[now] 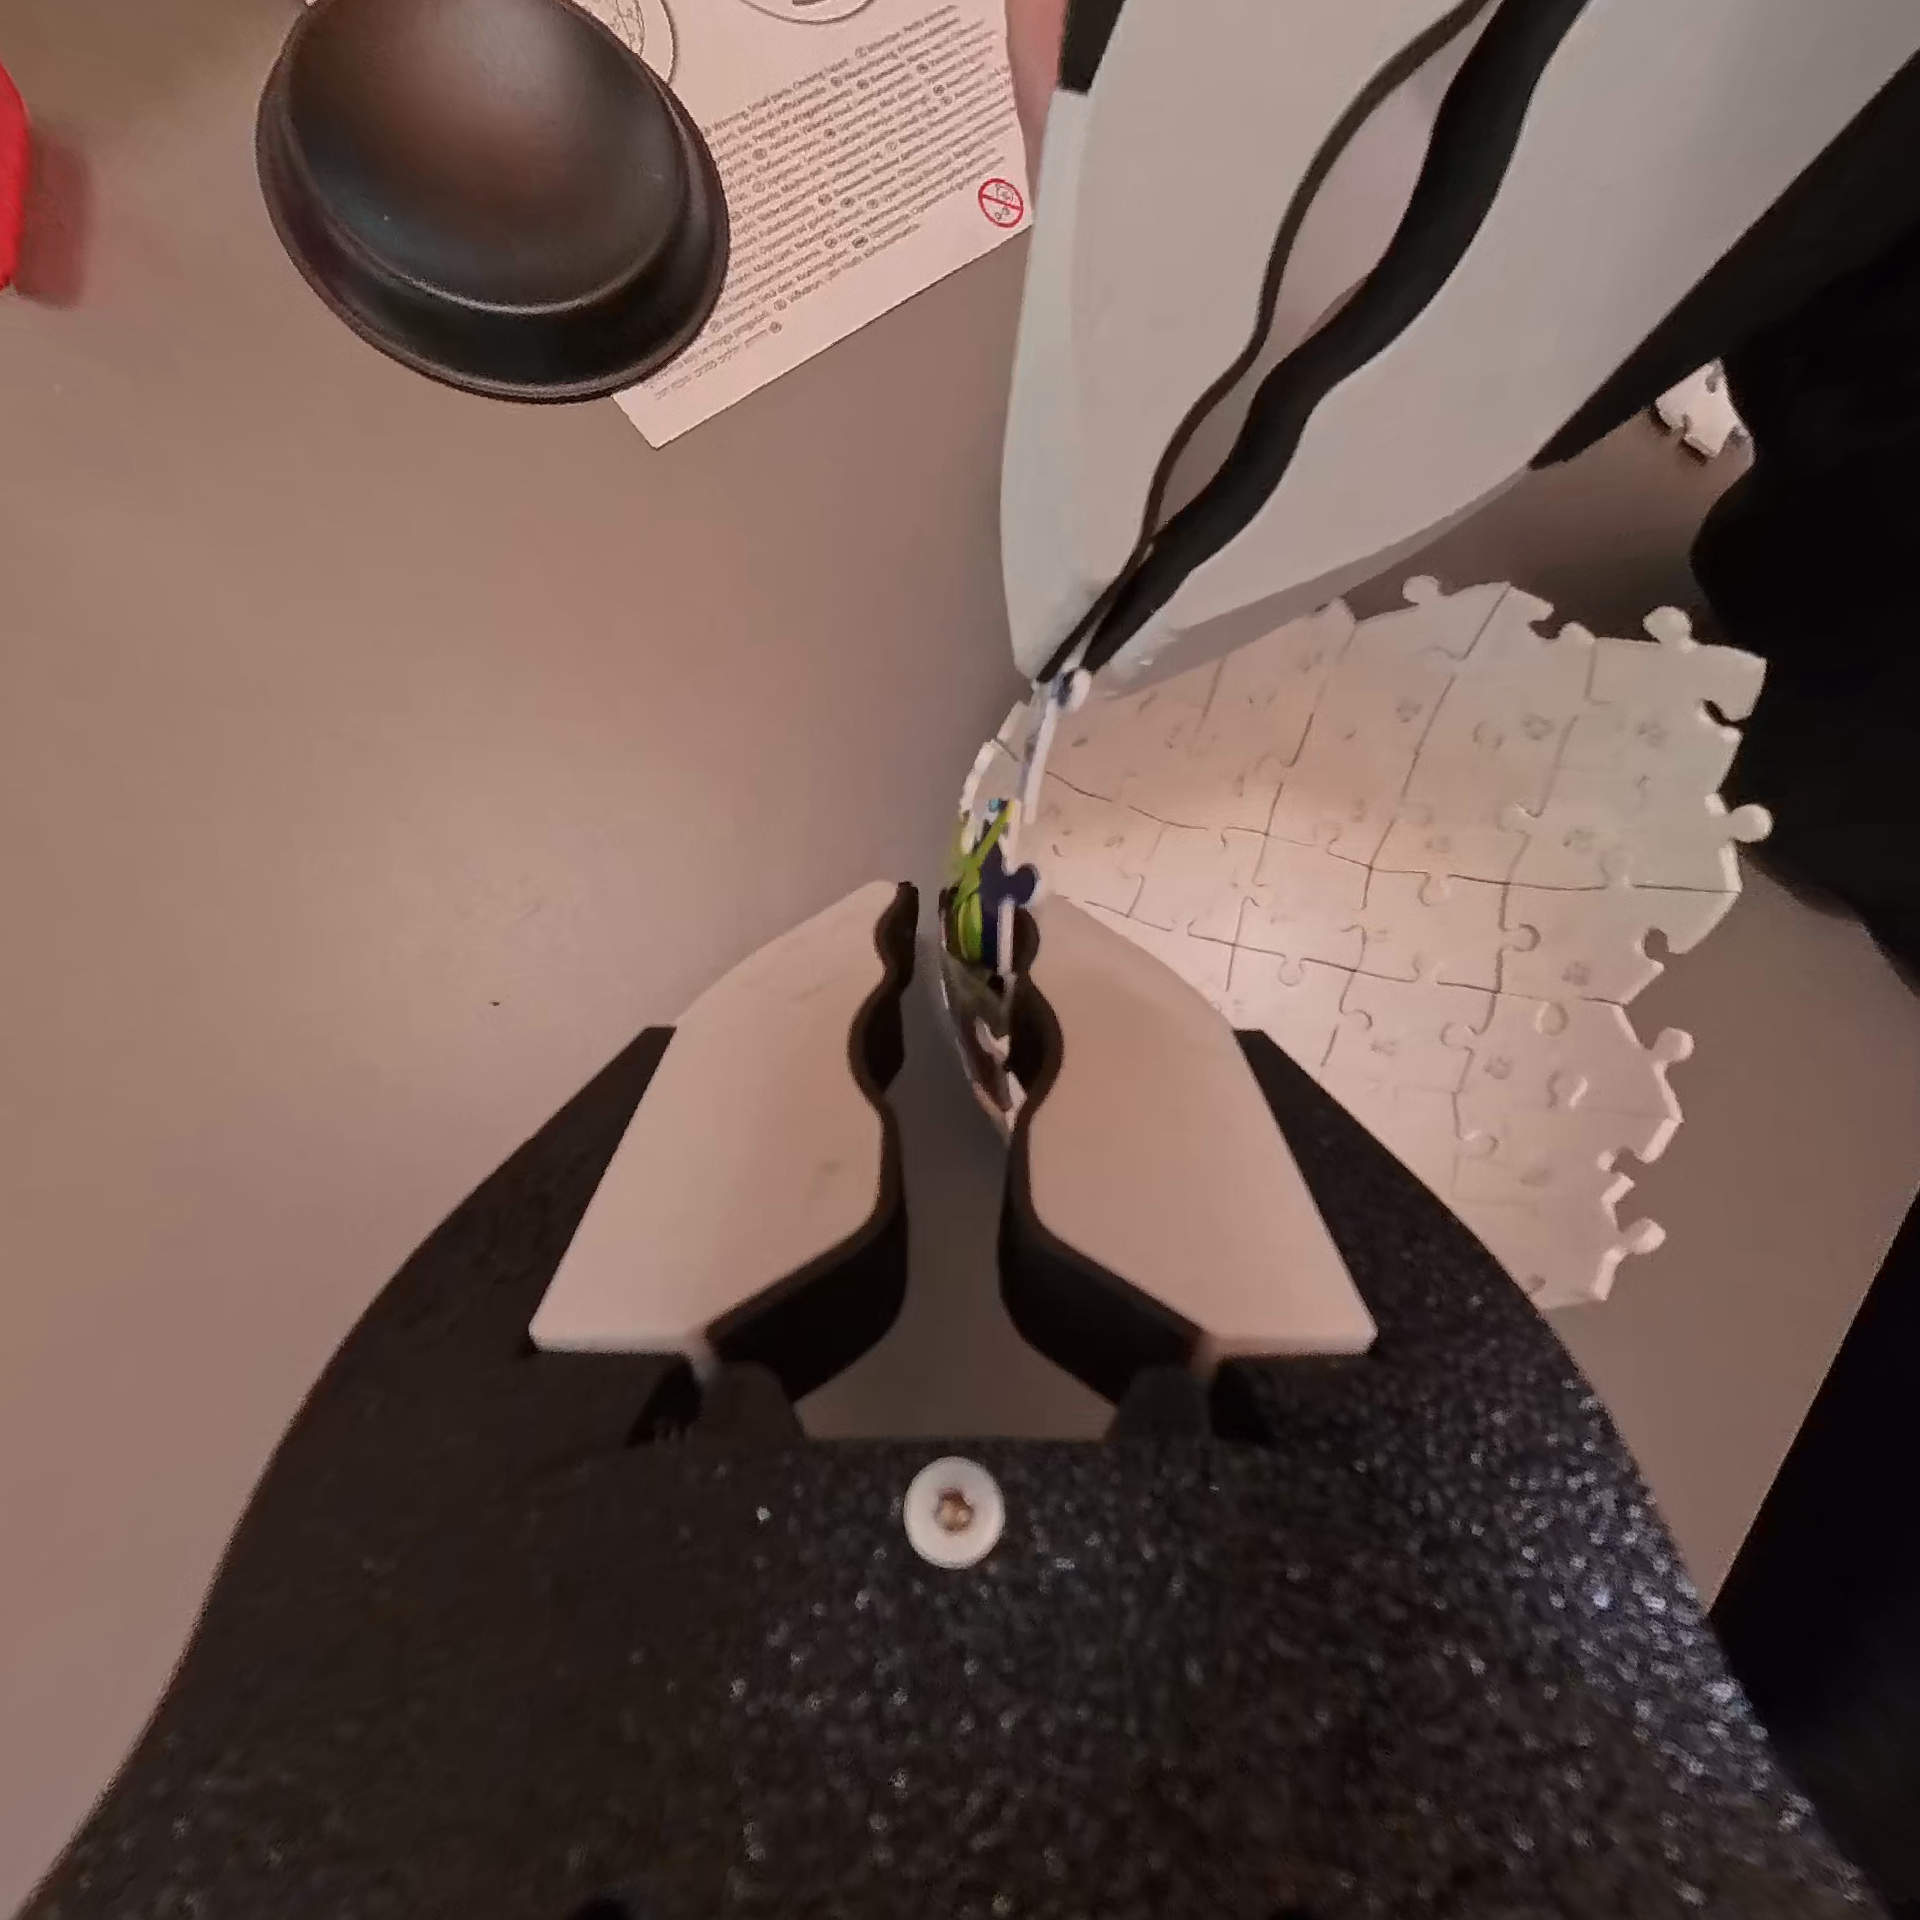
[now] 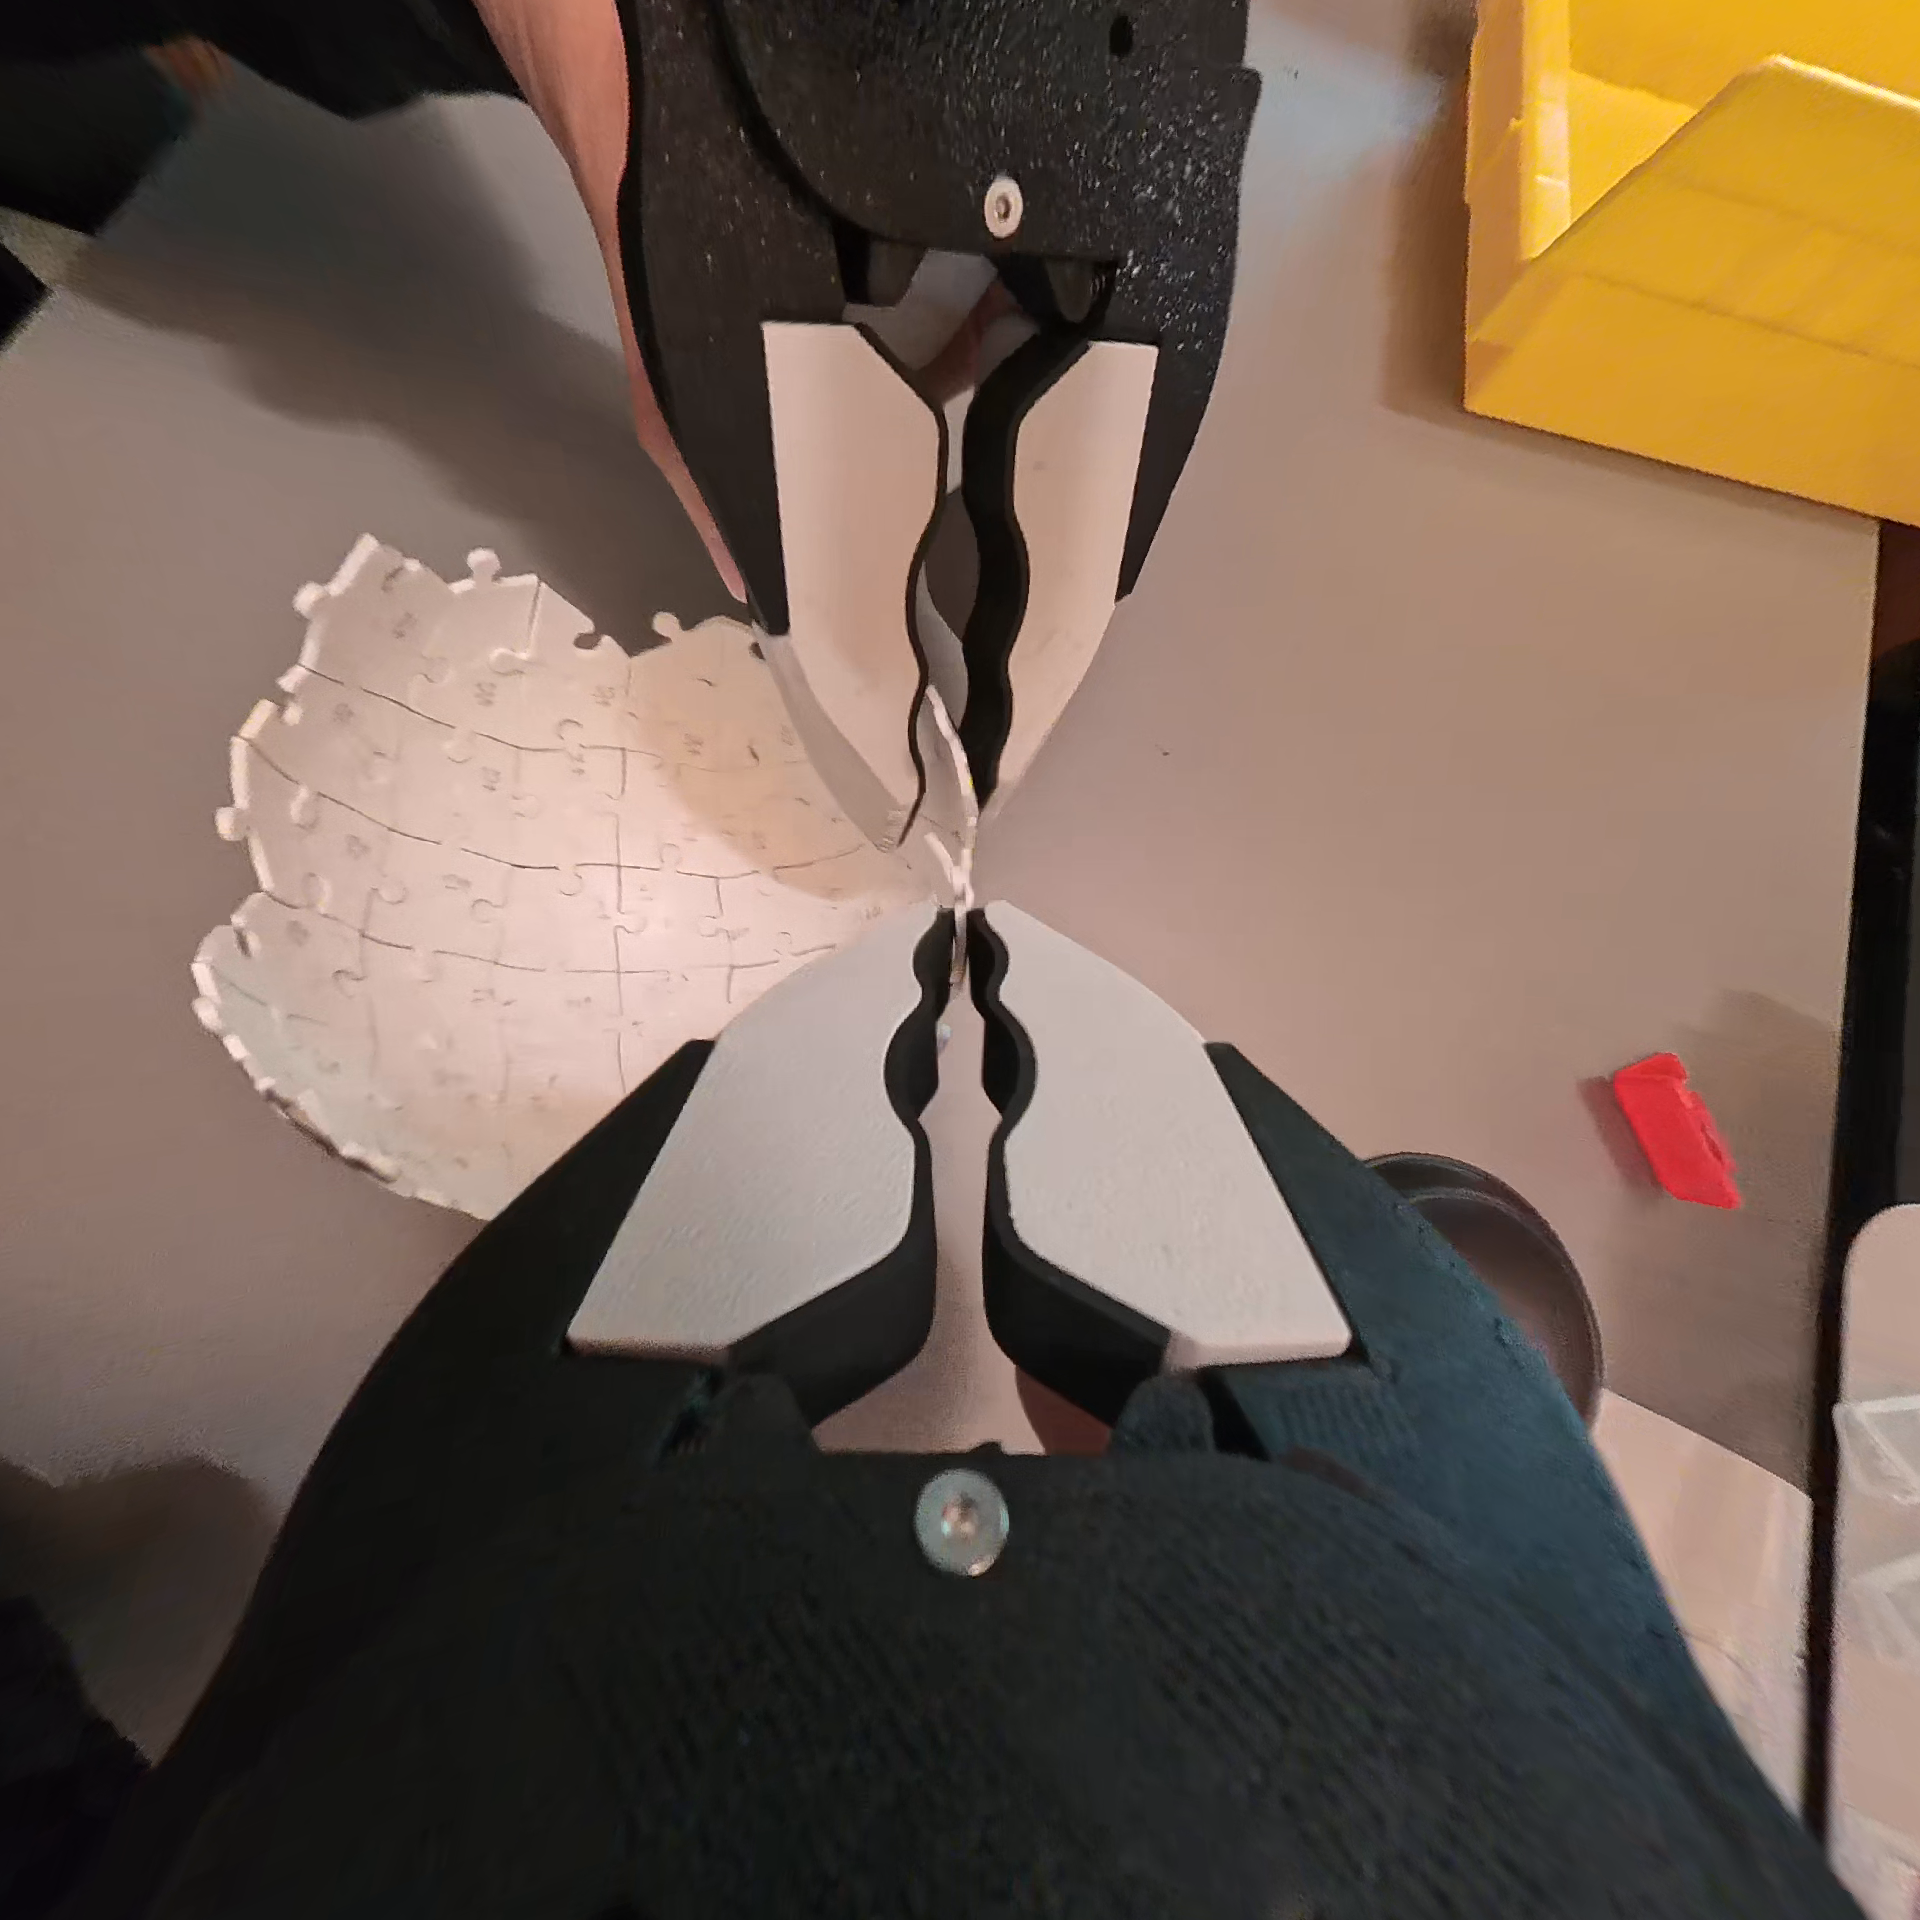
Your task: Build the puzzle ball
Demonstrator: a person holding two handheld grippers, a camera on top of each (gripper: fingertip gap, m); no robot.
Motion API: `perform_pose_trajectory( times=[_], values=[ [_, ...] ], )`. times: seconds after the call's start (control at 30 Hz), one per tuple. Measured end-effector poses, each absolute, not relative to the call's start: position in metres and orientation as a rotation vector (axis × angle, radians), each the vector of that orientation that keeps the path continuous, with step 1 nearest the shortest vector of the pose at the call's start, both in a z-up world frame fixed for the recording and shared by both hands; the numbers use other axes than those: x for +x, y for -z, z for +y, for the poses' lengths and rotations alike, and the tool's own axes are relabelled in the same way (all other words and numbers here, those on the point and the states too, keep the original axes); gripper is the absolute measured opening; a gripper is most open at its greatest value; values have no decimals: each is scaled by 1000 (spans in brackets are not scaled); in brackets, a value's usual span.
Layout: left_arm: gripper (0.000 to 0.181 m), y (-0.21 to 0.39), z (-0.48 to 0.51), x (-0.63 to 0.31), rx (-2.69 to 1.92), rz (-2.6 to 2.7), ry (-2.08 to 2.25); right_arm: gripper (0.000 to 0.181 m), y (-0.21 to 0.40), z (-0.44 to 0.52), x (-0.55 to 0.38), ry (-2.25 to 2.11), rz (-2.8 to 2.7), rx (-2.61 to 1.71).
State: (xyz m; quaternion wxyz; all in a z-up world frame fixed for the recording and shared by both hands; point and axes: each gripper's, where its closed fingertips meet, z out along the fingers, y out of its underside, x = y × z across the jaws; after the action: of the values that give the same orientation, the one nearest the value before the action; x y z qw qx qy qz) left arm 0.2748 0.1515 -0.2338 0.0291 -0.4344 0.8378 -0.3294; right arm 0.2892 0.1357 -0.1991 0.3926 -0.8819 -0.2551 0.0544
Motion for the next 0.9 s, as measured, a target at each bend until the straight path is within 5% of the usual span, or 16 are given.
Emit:
perform_pose_trajectory(
  times=[0.9],
  values=[
    [36,195,141,271,-1293,2471,1119,3,119,125,318,-730,81,-1640]
  ],
)
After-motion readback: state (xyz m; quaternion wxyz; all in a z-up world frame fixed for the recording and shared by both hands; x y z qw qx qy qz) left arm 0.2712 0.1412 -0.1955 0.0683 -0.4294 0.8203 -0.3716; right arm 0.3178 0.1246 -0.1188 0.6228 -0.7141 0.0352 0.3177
